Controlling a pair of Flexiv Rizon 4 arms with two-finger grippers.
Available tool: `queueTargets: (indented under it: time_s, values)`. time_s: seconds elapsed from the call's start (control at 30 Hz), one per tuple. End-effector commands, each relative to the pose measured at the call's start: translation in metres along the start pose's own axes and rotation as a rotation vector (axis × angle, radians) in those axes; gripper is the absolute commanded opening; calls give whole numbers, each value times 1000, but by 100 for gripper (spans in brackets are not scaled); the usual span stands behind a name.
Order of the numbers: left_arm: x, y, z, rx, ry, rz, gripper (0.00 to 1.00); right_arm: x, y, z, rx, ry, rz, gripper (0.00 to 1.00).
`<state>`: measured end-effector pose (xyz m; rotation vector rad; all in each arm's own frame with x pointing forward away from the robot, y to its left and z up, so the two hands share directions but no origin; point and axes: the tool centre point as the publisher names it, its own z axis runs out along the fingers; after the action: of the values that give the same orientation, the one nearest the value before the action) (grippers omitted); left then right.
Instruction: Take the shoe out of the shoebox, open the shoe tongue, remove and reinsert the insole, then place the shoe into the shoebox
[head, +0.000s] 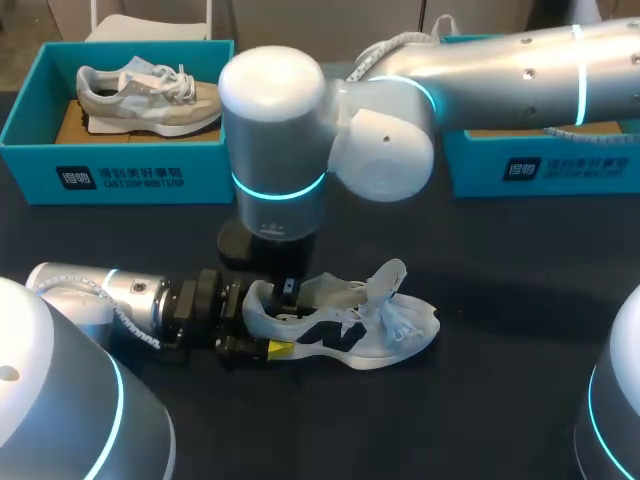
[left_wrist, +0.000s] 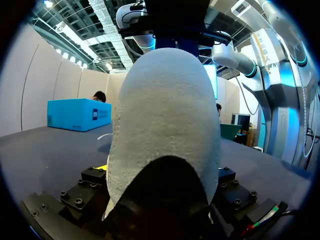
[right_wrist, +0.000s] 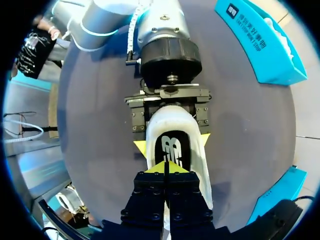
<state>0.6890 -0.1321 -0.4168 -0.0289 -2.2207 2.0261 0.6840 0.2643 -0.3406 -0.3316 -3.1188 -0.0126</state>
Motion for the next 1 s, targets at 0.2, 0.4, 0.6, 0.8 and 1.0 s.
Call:
queueTargets:
  time_s: [0.2,0.4,0.6,0.8,1.0]
  values:
    - [0,0,0,0,-2,0,0,0,-6,15,13,1,24,0]
    - [0,0,0,0,-2,0,0,-1,-15,22,8,-1,33,0]
    - [0,0,0,0,-2,0,0,-16,-26,29,16,-11,33,0]
    - [0,0,0,0,-2,0,0,-21,-36,34,19,-13,44,0]
    - [0,0,0,0,-2,0,0,-22,-45,42,16,1,54,10]
